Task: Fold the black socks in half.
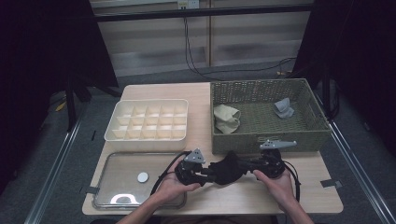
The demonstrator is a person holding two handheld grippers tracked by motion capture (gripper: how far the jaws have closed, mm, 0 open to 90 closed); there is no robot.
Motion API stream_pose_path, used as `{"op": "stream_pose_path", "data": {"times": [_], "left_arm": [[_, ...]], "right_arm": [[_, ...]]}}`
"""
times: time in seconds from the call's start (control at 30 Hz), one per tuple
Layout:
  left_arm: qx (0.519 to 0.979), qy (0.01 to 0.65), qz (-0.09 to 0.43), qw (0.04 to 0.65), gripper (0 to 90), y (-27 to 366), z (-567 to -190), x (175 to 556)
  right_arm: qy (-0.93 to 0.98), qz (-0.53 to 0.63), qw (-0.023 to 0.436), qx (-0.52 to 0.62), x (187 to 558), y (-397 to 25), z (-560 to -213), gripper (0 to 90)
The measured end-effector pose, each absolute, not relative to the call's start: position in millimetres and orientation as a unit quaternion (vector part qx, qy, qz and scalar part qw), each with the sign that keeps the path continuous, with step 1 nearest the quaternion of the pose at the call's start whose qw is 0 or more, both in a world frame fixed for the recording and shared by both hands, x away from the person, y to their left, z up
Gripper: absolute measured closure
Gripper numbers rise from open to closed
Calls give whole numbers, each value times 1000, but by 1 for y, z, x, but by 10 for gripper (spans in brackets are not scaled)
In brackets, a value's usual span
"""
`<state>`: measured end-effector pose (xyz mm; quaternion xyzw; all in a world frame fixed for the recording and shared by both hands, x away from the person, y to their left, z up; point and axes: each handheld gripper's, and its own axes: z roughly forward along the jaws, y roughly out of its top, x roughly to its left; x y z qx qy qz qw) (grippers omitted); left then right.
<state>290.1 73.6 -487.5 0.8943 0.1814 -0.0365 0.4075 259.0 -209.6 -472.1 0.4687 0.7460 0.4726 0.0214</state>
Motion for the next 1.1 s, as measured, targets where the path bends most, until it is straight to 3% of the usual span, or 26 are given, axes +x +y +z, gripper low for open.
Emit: {"op": "stream_pose_path", "data": {"times": [0.87,1.1], "left_arm": [[898,180,-32,399,696,65,-491,289],[901,180,-32,393,713,63,-493,290]], "right_arm": [[764,488,0,422,256,-172,-462,795],[782,471,-18,408,254,-162,-473,799]]}}
